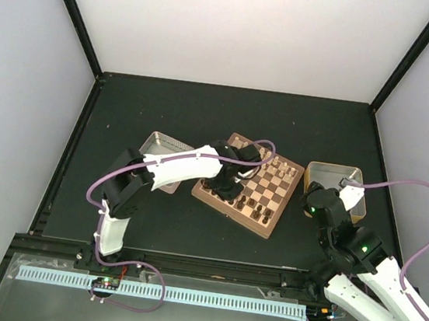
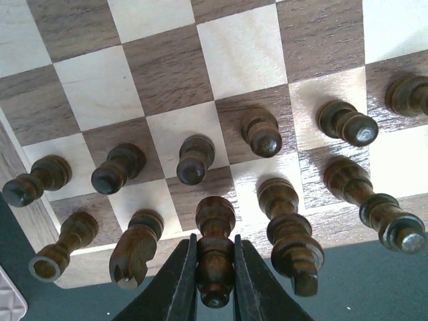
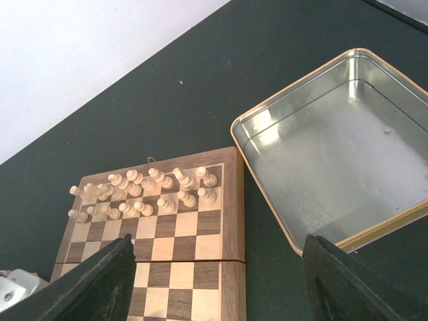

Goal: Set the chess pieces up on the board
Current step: Place the chess piece on the chessboard.

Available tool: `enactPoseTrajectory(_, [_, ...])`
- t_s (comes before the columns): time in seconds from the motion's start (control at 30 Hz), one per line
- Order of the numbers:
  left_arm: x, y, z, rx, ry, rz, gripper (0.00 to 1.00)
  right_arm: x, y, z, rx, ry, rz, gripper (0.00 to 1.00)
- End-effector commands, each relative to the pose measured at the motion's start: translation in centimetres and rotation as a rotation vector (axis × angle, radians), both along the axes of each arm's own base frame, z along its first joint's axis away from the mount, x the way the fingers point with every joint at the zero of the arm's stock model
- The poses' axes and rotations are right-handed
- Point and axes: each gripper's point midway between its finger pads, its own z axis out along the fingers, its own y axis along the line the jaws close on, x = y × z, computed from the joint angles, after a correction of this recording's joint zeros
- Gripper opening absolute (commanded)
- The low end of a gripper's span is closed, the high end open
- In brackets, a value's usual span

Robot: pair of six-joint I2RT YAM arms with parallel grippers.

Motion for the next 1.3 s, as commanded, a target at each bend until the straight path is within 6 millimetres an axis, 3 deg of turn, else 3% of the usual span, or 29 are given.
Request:
enactPoseTrajectory(0.0, [0.5, -0.6, -0.2, 0.003, 0.004, -0.019, 0.12, 0.0, -0.3, 0.0, 0.016, -0.016, -0.025, 0.70])
enactPoseTrajectory(0.33, [0.4, -0.1, -1.2, 0.027, 0.026, -0.009, 0.13, -0.1, -0.2, -0.1, 0.023, -0.013, -0.019, 0.70])
enactPoseTrajectory(0.57, [0.3, 0.0, -0.9, 0.025, 0.034, -0.006, 0.23, -0.1, -0.2, 0.0, 0.025, -0.014, -0.017, 0.69])
enactPoseTrajectory(0.83, [0.6, 0.1, 1.3, -0.014, 0.009, 0.003, 0.32, -0.1, 0.0, 0.1, 0.034, -0.016, -0.011, 0.70])
enactPoseTrajectory(1.0, [1.2, 0.6, 4.0, -0.062, -0.026, 0.020, 0.33, -0.1, 0.0, 0.3, 0.044, -0.021, -0.007, 0.69])
enactPoseTrajectory(1.17, [2.8, 2.6, 6.6, -0.101, -0.083, 0.088, 0.32, -0.1, 0.2, 0.5, 0.053, -0.026, 0.001, 0.70])
enactPoseTrajectory(1.27, [4.9, 5.0, 7.9, -0.122, -0.148, 0.195, 0.33, -0.1, 0.3, 0.6, 0.056, -0.027, 0.005, 0.69])
